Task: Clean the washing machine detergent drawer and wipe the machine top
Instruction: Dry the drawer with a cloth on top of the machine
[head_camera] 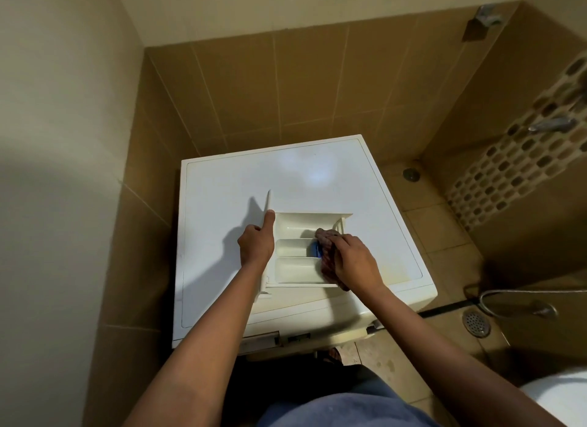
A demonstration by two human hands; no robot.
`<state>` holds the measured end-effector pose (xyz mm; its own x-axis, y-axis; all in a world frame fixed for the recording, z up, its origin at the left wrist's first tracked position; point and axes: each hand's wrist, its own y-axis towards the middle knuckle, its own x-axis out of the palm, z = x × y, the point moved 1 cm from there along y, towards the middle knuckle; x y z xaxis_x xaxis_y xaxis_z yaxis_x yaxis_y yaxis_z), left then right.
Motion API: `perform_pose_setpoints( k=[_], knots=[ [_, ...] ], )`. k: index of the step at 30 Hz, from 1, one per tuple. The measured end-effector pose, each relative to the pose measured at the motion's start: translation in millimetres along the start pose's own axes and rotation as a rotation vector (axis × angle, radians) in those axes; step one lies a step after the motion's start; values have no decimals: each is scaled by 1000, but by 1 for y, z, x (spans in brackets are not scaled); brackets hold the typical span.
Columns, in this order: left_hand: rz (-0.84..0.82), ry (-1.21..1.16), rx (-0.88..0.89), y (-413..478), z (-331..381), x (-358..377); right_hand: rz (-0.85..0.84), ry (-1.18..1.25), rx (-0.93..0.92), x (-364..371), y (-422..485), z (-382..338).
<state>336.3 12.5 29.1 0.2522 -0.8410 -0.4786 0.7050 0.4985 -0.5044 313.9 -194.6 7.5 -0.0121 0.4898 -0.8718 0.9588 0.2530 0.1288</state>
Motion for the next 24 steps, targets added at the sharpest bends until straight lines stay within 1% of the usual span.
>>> perform_pose_setpoints(
  k=[2,5,8,10,12,13,15,16,19,20,22,24],
  knots=[
    [4,-1,7,0,0,1,17,-43,25,9,1,-5],
    [11,3,11,-1,1,2,54,-34,79,25,9,-17],
    [14,13,15,0,1,3,77,-62,12,28,12,-22],
    [18,24,21,2,0,4,68,-30,-16,24,10,-22],
    [16,41,24,3,-1,5,-33,37,-22,17,8,-19],
    [17,48,25,3,-1,5,-117,57,-40,9,10,-18],
    [15,50,27,3,-1,4,-238,50,-100,-2,16,-6],
    [13,45,30,3,-2,4,-248,63,-80,-7,19,0],
    [16,34,25,3,-2,4,-130,11,134,-4,15,4],
    [19,33,23,3,-2,4,-112,15,134,1,13,-4],
    [20,36,26,3,-2,4,-153,55,21,14,12,-23],
    [23,41,29,2,-2,3,-197,61,-69,11,16,-28]
  ],
)
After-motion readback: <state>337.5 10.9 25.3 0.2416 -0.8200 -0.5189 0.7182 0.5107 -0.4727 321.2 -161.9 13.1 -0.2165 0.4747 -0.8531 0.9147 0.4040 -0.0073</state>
